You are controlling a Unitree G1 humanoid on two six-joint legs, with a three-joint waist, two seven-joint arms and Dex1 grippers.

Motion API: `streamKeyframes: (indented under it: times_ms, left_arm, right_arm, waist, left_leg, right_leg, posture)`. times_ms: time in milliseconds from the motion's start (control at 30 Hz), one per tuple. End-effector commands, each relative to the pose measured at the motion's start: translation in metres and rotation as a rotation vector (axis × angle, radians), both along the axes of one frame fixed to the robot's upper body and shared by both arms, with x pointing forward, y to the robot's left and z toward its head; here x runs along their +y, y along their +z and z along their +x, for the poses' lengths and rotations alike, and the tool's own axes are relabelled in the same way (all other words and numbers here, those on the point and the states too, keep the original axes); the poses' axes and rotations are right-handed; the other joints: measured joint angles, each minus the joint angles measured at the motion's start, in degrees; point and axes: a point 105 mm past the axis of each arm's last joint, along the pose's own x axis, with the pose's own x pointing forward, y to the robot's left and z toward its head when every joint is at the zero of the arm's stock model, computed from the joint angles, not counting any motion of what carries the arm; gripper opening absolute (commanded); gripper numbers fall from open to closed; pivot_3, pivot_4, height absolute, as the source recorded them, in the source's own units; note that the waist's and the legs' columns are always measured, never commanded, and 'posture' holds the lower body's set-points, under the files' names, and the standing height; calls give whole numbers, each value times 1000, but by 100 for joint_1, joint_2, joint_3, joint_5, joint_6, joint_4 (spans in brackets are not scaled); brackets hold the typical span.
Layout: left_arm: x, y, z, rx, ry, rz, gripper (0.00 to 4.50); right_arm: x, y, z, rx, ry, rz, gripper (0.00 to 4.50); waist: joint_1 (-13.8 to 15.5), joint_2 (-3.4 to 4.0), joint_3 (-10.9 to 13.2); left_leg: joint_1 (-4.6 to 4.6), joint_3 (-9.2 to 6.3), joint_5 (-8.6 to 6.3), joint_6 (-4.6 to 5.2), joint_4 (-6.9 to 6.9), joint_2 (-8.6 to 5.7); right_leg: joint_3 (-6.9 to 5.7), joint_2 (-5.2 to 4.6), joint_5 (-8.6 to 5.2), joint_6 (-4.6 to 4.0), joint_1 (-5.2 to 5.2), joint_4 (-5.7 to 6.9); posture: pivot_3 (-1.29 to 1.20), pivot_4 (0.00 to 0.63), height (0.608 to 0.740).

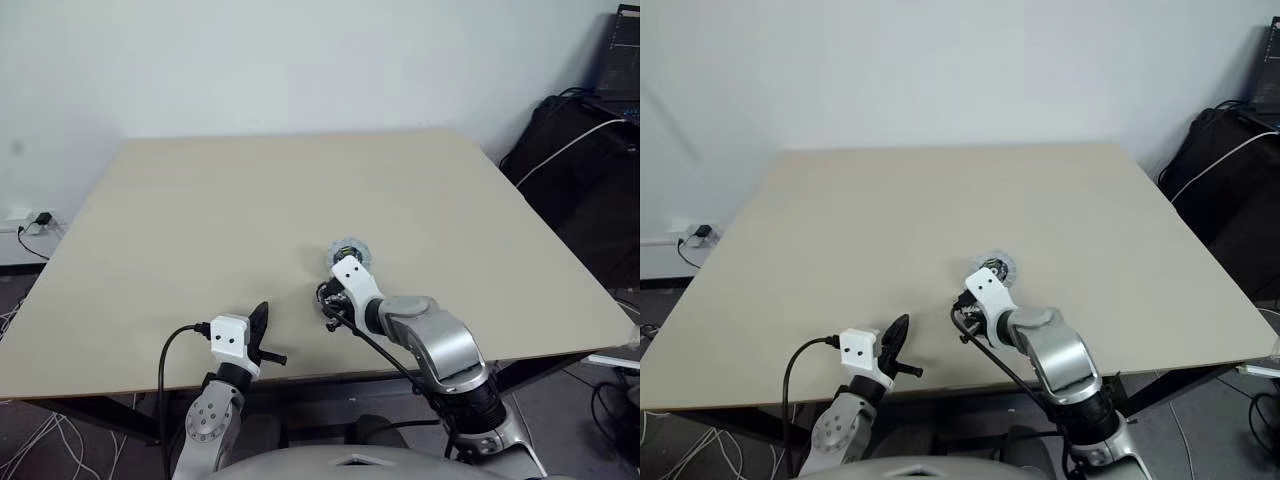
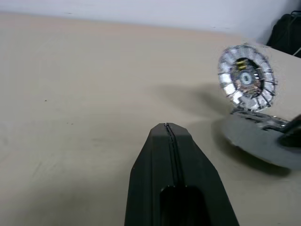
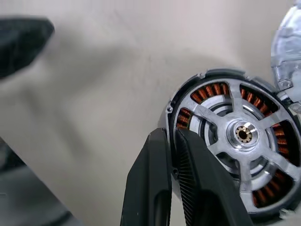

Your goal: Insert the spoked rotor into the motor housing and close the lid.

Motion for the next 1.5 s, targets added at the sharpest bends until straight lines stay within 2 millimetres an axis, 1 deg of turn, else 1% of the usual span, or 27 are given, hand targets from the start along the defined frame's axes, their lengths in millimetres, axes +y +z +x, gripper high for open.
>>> streamKeyframes:
  times_ms: [33, 233, 300, 400, 467, 500, 600, 667, 733, 800, 867, 933, 1033, 1133, 1300, 1400, 1500]
  left_arm:
    - [-3, 4, 2, -16, -14, -4, 0]
    - [0, 3, 0, -11, 2, -3, 0]
    - [0, 3, -1, -10, 6, -5, 0]
    - [0, 2, -1, -8, 8, -8, 0]
    - [0, 2, -1, -7, 7, -9, 0]
    - [0, 2, -1, -7, 7, -9, 0]
    - [0, 2, -1, -9, 5, -6, 0]
    - [1, 2, -1, -12, 4, -2, 0]
    - [1, 2, -1, -13, 1, 0, 0]
    - [1, 2, -1, -14, -1, 0, 0]
    - [0, 2, 0, -13, -4, -1, 0]
    - [0, 1, 0, -12, -8, -2, 0]
    - [-1, 1, 1, -12, -12, -2, 0]
    - [-1, 1, 1, -12, -13, -3, 0]
    - [-1, 1, 1, -11, -13, -5, 0]
    - [-1, 1, 1, -11, -11, -6, 0]
    - [-2, 1, 2, -13, -9, -6, 0]
  right_arm:
    - [12, 13, 14, -21, -40, 66, 2]
    - [25, 3, 23, 34, -71, 88, 2]
    - [31, 1, 23, 47, -63, 99, 705]
    - [39, 1, 23, 56, -47, 125, 1624]
    - [48, 7, 24, 49, -38, 171, 2313]
    - [53, 13, 25, 30, -28, 199, 2571]
    - [59, 27, 28, -27, 3, 255, 2571]
    - [58, 40, 31, -111, 52, 270, 2571]
    - [52, 52, 31, -250, 173, 240, 2571]
    - [46, 54, 28, -380, 311, 161, 2571]
    - [33, 47, 25, -472, 454, 48, 2571]
    - [21, 43, 19, -543, 612, -31, 2571]
    - [6, 36, 13, -597, 798, -154, 2571]
    - [-4, 33, 12, -604, 900, -237, 2571]
    - [-23, 25, 9, -547, 1066, -368, 2571]
    - [-33, 19, 9, -511, 1140, -435, 2571]
    - [-39, 12, 13, -491, 1189, -502, 2571]
  waist:
    - [-17, 0, 0]
    - [-123, -5, -5]
    - [-165, -6, -6]
    - [-177, -3, -5]
    - [-178, -1, -4]
    - [-179, 0, -3]
    - [-177, -1, -4]
    - [-173, -1, -3]
    - [-157, -2, -3]
    - [-150, -2, -2]
    - [-155, -2, -1]
    - [-153, -3, 0]
    - [-158, -6, 4]
    - [-146, -10, 6]
    - [-107, -16, 9]
    - [-73, -16, 9]
    - [-67, -15, 9]
  left_leg:
    - [0, 0, 0, 1, 0, 1]
    - [6, 0, 4, 3, 0, 3]
    - [11, 0, 0, -9, 0, 6]
    - [11, -1, -2, -15, 0, 6]
    - [11, -2, -1, -15, 0, 6]
    - [9, -2, -1, -14, 0, 6]
    - [8, -2, 3, -7, -1, 5]
    - [6, -2, 6, -1, -1, 4]
    - [5, -2, 7, 0, -1, 2]
    - [5, -1, 6, 2, -1, -2]
    - [7, -1, 6, 3, 0, -2]
    - [8, 0, 8, 4, 0, 1]
    - [10, 0, 9, 6, 0, 4]
    - [15, 1, 10, 6, 2, 9]
    - [18, 0, 10, 7, 15, 7]
    - [17, 0, 9, 9, 23, 7]
    - [17, 0, 8, 9, 25, 8]
  right_leg:
    - [0, 2, 0, 1, 0, 0]
    - [1, 5, 3, 3, 4, 2]
    - [3, 8, 3, 4, 7, 4]
    - [3, 8, -2, 22, 7, 4]
    - [3, 8, -2, 20, 6, 5]
    - [3, 9, 2, 15, 4, 5]
    - [5, 10, 12, -1, 4, 3]
    - [5, 9, 12, -1, 3, 0]
    - [4, 9, 11, 0, 4, -2]
    - [3, 5, 10, 1, 7, -6]
    - [2, 5, -7, 28, 8, -6]
    - [1, 9, -9, 28, 8, -5]
    - [2, 16, -10, 28, 10, -5]
    - [4, 22, -10, 29, 15, -5]
    - [5, 17, -9, 30, 24, -5]
    - [5, 15, -9, 30, 26, -5]
    - [5, 15, -8, 31, 26, -2]
  posture:
    - [0, 0, 740]
    - [0, 0, 740]
    - [0, 0, 740]
    - [0, 0, 740]
    - [0, 0, 740]
    - [0, 0, 740]
    - [0, 0, 740]
    - [0, 0, 740]
    - [0, 0, 740]
    - [0, 0, 740]
    - [0, 0, 740]
    - [0, 0, 740]
    - [0, 0, 740]
    - [0, 0, 740]
    - [0, 0, 740]
    - [0, 0, 740]
    - [0, 0, 740]
